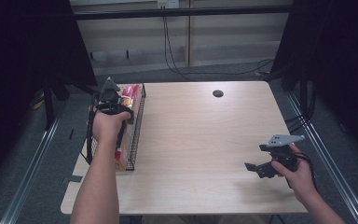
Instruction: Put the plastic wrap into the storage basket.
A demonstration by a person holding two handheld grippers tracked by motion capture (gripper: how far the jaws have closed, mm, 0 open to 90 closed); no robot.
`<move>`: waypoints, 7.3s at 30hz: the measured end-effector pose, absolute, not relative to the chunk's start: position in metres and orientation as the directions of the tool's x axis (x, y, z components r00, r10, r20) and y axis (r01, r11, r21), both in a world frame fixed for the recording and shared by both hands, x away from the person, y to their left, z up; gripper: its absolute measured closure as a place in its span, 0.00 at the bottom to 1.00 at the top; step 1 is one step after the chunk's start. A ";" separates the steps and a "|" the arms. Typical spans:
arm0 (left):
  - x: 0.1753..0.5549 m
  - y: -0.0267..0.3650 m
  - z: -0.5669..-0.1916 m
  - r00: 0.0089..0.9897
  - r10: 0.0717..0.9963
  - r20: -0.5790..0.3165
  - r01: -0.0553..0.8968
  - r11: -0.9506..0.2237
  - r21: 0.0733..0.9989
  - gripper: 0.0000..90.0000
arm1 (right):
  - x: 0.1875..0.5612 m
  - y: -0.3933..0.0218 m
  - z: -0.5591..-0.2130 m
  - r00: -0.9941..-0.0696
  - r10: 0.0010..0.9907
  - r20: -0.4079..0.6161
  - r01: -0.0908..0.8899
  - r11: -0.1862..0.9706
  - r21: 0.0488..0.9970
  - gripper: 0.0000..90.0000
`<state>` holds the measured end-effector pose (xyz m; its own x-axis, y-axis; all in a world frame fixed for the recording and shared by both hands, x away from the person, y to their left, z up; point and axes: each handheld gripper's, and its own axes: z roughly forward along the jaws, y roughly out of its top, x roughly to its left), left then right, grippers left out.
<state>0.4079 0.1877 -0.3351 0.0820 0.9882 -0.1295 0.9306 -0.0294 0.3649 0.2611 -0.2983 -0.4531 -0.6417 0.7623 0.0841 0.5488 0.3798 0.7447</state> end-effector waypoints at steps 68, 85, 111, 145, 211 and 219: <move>0.432 0.214 -0.384 0.030 0.992 -0.121 0.946 0.011 0.323 0.48 | 0.261 -0.299 -0.455 -0.645 0.759 0.089 0.545 0.376 0.749 0.03; 0.439 0.217 -0.393 0.034 0.993 -0.117 0.948 0.005 0.318 0.48 | 0.263 -0.299 -0.456 -0.639 0.764 0.088 0.550 0.374 0.747 0.03; 0.443 0.220 -0.406 -0.001 0.994 -0.110 0.955 0.034 0.293 0.45 | 0.265 -0.298 -0.458 -0.644 0.760 0.092 0.550 0.376 0.745 0.03; 0.436 0.212 -0.371 0.072 0.992 -0.103 0.924 -0.028 0.382 0.21 | 0.262 -0.296 -0.458 -0.653 0.753 0.077 0.542 0.394 0.743 0.03; 0.400 0.102 -0.352 0.399 0.885 -0.238 0.829 -0.237 0.506 0.16 | 0.259 -0.294 -0.454 -0.672 0.737 0.078 0.529 0.403 0.747 0.03; 0.392 0.086 -0.361 0.447 0.859 -0.249 0.813 -0.274 0.514 0.16 | 0.260 -0.294 -0.455 -0.662 0.746 0.071 0.533 0.403 0.744 0.03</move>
<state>0.3924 0.0865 -0.3611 0.4475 0.8589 -0.2490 0.8128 -0.2744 0.5139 0.2596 -0.2937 -0.4550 -0.6624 0.7458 0.0707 0.5330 0.4029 0.7440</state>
